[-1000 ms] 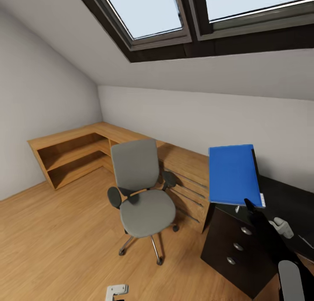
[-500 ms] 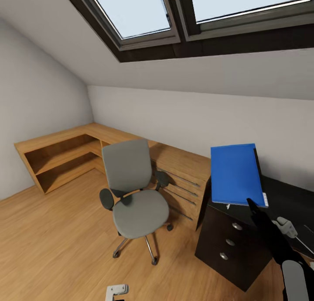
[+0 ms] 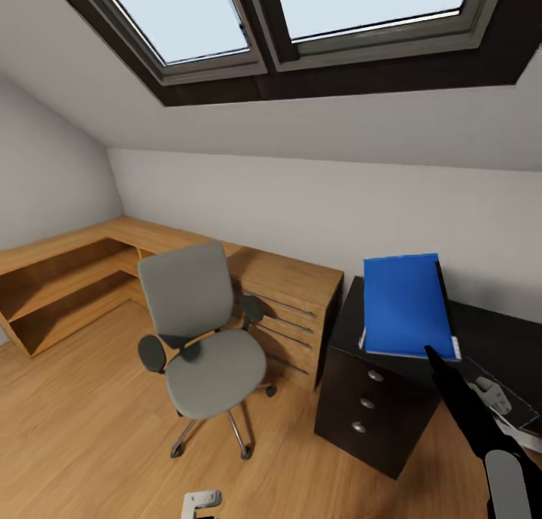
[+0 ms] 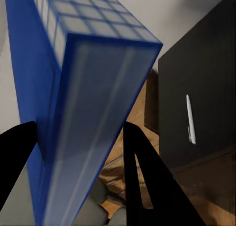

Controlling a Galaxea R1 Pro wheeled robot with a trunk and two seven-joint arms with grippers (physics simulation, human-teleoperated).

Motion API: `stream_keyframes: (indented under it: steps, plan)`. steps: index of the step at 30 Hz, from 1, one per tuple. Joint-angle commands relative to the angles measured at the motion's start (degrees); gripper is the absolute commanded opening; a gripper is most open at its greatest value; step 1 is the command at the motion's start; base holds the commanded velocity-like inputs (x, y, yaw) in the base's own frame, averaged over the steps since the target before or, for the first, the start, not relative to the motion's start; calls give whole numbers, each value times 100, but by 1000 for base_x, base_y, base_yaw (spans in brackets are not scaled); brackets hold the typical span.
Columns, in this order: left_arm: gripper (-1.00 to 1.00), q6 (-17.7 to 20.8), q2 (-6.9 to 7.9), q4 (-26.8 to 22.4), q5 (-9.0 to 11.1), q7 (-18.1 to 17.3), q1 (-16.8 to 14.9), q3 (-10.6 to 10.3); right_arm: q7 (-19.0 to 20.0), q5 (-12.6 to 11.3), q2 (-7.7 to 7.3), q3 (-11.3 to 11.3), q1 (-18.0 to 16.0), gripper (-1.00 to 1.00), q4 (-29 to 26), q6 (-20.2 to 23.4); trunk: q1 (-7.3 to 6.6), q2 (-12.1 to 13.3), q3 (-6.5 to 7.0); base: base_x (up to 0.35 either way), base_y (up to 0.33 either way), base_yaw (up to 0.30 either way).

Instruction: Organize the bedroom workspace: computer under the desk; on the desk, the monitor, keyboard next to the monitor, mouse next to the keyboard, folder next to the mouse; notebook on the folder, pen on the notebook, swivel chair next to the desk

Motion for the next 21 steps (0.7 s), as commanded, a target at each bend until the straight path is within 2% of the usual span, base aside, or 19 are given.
stream_keyframes:
  steps: [1, 11, 13, 21]
  plan:
    - [100, -20, 3, -12, 48, 35, -4, -49, -13, -42, 6, -17, -9, -100, 29, 51, 1, -7, -8, 0, 0, -297]
    - [100, -20, 2, -12, 48, 35, -4, -49, -134, -53, -78, -22, -9, -100, 319, 25, 1, -7, -8, 0, 0, -298]
    - [100, -20, 2, -12, 48, 35, -4, -49, -149, -63, -150, -24, -9, -100, 450, 24, 1, -7, -8, 0, 0, -299]
    - [100, -20, -2, -12, 48, 35, -4, -49, -154, -68, -186, -24, -9, -100, 525, 22, 1, -7, -8, 0, 0, -299]
